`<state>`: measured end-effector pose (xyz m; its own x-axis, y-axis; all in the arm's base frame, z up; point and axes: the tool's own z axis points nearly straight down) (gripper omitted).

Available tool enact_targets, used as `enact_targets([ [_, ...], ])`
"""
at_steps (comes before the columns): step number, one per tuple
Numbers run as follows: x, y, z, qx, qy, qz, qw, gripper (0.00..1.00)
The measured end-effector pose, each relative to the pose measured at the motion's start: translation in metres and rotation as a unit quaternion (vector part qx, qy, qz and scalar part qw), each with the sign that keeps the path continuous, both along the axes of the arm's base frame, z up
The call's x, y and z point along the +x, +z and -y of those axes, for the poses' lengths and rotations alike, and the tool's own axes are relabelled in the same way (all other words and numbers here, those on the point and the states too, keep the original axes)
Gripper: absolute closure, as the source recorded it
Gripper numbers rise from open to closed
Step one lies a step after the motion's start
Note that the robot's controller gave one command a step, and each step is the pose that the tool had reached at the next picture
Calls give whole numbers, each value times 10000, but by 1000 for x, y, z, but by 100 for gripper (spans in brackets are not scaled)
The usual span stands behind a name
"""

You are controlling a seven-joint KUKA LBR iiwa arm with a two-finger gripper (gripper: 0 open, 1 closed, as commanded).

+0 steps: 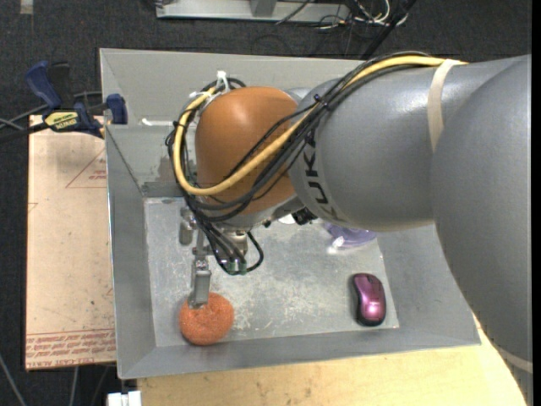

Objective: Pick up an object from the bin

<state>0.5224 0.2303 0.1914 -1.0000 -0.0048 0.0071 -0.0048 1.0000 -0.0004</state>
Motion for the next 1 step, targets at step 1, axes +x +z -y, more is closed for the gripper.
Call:
enact_targets([
  [1, 2, 4, 1, 9, -19, 36, 10000, 0],
])
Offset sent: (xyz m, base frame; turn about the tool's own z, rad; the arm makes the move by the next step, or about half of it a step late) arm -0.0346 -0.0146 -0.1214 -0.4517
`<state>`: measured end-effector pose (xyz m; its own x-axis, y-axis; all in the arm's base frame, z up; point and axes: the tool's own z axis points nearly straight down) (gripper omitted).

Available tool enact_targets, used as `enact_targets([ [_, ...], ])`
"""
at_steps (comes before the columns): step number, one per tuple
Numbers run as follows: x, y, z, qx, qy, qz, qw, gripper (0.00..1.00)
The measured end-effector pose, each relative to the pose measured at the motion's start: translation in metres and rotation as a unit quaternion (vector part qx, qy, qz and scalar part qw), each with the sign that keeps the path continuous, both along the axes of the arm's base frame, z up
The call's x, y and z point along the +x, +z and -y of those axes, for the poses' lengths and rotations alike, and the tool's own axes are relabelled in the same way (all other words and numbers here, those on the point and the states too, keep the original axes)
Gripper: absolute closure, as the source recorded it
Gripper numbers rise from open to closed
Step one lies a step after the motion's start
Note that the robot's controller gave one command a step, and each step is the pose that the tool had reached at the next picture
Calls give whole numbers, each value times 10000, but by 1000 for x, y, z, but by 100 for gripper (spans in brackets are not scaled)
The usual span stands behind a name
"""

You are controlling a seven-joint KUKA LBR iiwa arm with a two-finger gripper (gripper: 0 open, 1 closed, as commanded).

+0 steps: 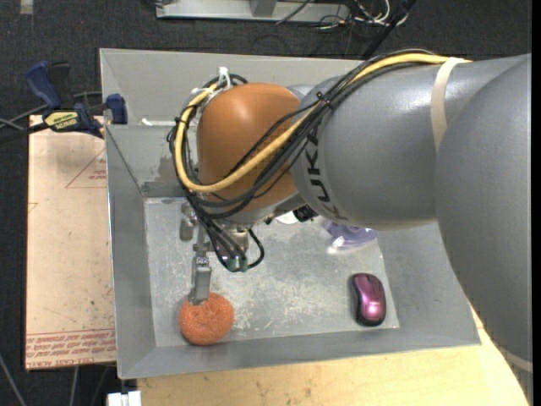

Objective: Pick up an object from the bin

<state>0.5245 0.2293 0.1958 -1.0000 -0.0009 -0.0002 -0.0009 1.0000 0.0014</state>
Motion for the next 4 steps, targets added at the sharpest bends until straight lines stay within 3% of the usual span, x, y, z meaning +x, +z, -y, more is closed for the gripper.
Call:
enact_targets([
  [1, -6, -23, 2, 7, 452, 23, 9990, 0],
  [2, -21, -80, 18, 9, 1191, 23, 9929, 0],
  [3, -17, -124, 37, 15, 1483, 28, 9889, 100],
  [4, -17, -124, 37, 16, 1484, 29, 9889, 100],
])
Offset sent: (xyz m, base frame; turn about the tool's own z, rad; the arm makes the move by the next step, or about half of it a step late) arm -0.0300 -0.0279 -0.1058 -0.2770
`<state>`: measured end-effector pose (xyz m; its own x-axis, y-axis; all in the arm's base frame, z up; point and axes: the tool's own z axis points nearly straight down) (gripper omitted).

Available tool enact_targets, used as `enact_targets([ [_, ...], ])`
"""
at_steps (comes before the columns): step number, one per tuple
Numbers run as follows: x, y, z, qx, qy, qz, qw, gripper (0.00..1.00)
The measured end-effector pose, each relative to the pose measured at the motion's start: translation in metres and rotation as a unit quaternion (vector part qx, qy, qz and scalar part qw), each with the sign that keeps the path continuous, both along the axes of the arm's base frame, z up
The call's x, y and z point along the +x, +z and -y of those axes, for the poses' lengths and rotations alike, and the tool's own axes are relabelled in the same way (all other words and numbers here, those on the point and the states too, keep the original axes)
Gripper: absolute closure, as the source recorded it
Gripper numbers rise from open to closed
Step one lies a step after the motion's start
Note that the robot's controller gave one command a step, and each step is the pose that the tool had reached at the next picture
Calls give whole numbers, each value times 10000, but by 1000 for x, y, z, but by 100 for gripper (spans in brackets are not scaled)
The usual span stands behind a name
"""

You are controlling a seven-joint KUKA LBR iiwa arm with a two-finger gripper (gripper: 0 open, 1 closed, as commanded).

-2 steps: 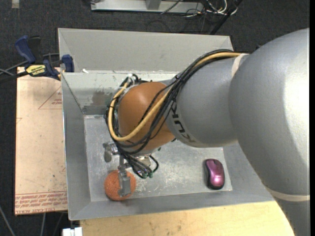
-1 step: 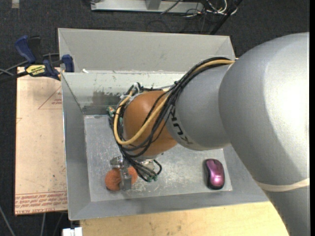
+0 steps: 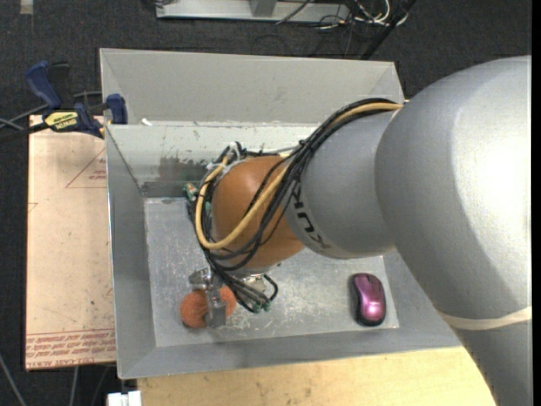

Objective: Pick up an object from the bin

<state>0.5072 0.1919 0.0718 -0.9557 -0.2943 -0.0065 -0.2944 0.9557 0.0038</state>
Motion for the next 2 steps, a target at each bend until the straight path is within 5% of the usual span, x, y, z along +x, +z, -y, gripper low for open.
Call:
enact_targets([
  [1, -3, 39, -1, -15, -4, -37, 10000, 100],
  [2, 10, 172, -2, 10, 26, 14, 10000, 100],
])
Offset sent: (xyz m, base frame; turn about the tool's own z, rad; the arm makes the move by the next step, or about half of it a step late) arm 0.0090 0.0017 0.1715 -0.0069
